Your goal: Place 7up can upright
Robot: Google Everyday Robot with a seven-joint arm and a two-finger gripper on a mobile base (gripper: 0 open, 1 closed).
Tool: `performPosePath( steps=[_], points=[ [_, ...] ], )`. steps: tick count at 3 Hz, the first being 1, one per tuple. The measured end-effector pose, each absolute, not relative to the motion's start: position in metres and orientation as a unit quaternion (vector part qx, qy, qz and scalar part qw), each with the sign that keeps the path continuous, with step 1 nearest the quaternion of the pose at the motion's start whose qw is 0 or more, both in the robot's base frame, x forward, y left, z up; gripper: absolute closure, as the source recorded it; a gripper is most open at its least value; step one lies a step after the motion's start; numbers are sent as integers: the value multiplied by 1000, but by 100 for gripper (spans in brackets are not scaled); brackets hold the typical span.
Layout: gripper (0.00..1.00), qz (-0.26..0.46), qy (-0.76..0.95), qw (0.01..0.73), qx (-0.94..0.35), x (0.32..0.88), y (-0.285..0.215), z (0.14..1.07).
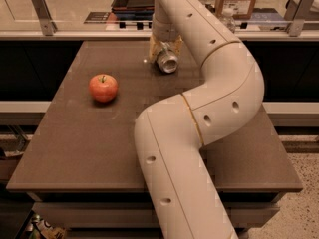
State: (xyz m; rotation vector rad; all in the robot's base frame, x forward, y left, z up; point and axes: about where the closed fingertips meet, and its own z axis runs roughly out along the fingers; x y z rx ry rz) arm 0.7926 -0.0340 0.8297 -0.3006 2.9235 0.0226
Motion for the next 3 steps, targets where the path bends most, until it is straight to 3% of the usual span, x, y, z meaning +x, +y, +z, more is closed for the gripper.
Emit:
performPosePath(
  steps=[2,3],
  points=[
    [88,10,989,110,-102,800,-31,826],
    [100,10,989,110,-102,800,-31,826]
  ],
)
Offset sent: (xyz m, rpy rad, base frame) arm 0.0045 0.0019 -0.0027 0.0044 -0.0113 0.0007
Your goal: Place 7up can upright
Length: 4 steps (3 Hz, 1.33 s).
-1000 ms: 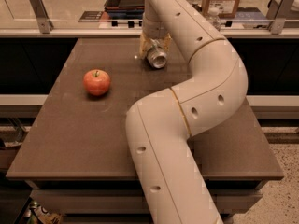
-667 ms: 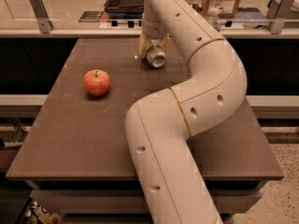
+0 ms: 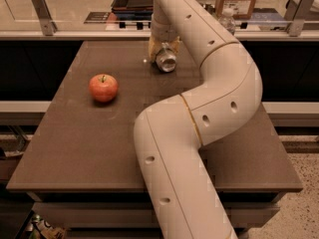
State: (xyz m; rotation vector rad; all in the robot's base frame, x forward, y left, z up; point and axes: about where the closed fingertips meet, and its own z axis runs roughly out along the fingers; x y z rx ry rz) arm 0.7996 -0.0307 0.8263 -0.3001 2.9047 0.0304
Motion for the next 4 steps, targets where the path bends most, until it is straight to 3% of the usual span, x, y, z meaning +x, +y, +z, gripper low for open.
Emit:
performPosePath(
  steps=[4],
  points=[
    [100,5,984,149,-98,804,-55,857]
  ],
)
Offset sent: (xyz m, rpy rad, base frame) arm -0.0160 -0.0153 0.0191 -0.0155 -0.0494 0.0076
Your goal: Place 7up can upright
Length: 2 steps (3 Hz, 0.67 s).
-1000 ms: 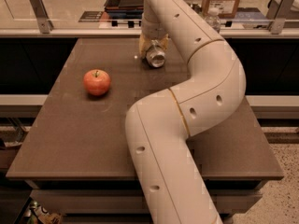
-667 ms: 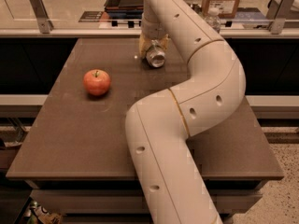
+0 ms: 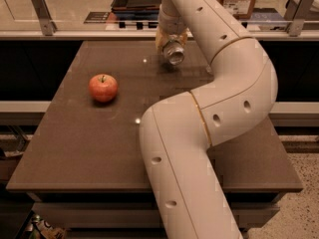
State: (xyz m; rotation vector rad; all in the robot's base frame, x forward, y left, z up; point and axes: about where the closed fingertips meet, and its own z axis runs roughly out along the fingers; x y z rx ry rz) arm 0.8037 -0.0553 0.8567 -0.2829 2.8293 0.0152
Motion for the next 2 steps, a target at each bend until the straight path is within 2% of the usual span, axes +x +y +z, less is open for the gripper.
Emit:
performPosePath(
  steps=[2],
  points=[
    [100,34,973,196,-114,803,-75,891]
  ],
)
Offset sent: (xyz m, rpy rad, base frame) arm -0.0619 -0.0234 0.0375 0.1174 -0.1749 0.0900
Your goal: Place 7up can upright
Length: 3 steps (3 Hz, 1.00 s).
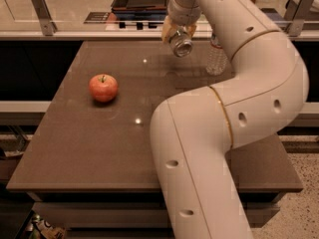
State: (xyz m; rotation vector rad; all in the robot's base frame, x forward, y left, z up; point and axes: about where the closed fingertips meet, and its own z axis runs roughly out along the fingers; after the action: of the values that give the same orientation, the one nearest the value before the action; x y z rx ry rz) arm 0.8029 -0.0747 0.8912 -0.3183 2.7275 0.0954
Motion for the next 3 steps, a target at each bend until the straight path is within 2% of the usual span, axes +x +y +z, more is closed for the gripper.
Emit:
performPosePath(
  steps=[3],
  points=[
    [100,95,920,319,-208,761,-55,957]
  ],
)
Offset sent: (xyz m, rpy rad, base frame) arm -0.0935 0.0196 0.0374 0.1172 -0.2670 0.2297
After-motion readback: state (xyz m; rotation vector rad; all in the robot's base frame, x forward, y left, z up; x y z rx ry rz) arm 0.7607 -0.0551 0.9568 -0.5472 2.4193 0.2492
